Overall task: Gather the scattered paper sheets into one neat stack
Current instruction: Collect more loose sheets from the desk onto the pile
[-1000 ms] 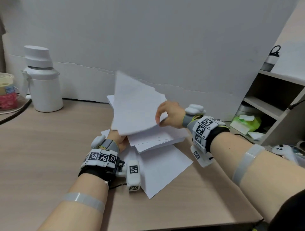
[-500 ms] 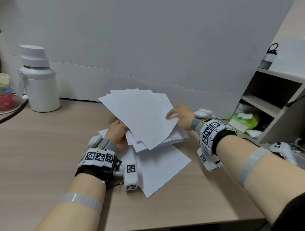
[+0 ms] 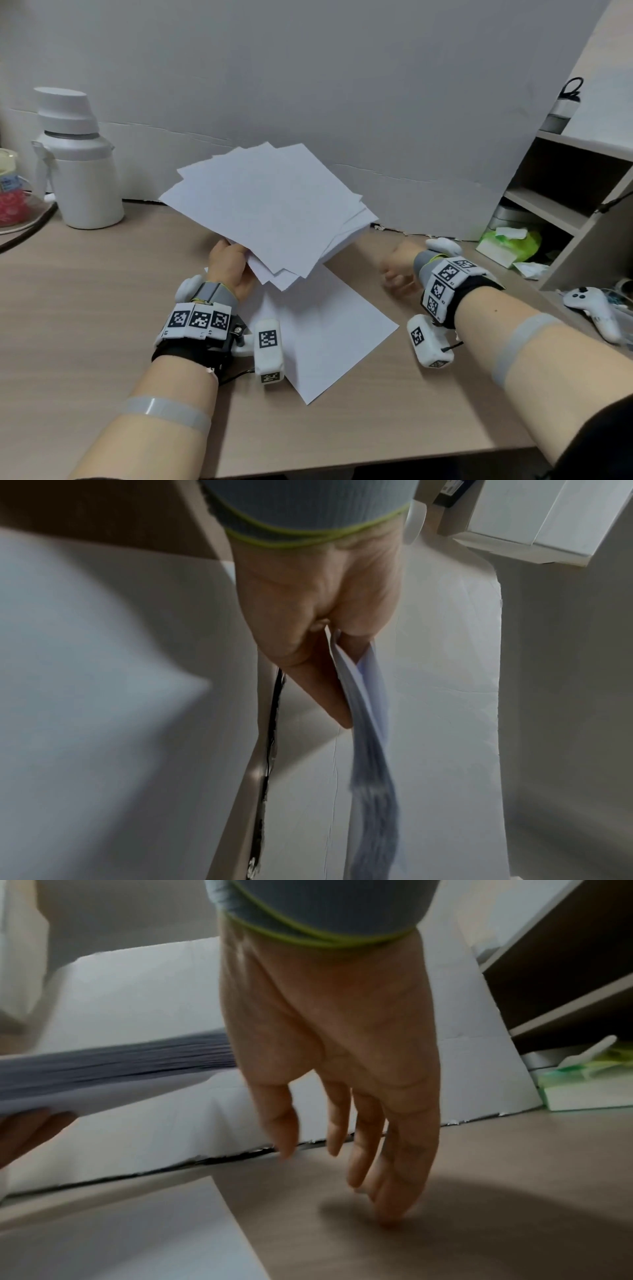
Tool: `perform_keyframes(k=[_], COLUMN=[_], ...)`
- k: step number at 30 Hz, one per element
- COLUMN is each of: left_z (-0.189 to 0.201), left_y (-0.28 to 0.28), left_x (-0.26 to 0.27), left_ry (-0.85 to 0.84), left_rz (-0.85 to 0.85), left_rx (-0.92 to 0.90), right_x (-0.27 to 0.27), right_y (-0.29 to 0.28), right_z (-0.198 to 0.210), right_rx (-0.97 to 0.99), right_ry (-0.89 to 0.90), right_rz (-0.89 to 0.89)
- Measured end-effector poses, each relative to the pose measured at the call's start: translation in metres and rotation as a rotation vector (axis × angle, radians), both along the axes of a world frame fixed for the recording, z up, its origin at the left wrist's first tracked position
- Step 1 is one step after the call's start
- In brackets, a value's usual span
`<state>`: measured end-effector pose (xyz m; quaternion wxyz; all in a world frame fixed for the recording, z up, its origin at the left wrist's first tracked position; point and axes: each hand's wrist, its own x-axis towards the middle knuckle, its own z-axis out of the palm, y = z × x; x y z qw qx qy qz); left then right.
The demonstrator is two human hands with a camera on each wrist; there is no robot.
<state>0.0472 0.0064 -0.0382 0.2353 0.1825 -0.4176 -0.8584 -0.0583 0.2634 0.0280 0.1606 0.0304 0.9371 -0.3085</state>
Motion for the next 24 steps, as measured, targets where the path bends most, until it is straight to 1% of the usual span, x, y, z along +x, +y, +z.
perform_keyframes(k=[2,5,8,10,16,19,20,24], left_z=[0.002,0.005,0.004,0.003,0.004,0.004,0.004,0.004], left_y=[-0.002,-0.001,-0.003,-0.004,-0.004,-0.002,-0.002,-0.001], left_x=[0.002,0.005,0.005,0.004,0.006,0.005,0.005,0.004], left_ry=[0.011,-0.014,-0.04,-0.054,-0.049,-0.036,-0.04,-0.034], left_rz=[0.034,0.091,0.119,0.137,0.14,0.147,0.15,0.141], left_rx=[-0.006,-0.024,-0.038,-0.049,-0.038,-0.035,-0.04,-0.025], right_x=[0.004,0.009,0.015,0.023,0.028,0.023,0.022,0.022], right_y=[-0.005,-0.026,-0.044,-0.052,-0.058,-0.06,-0.062,-0.064], right_z=[-0.004,-0.008,-0.015,-0.014,-0.01,-0.013,-0.013,-0.013], right_rx=[0.14,0.361,0.62,0.719,0.746,0.671,0.674,0.771], right_ry=[-0.051,-0.057,-0.026,-0.027,-0.056,-0.123,-0.124,-0.082], right_rz=[0.139,0.281,0.382,0.407,0.373,0.374,0.371,0.35])
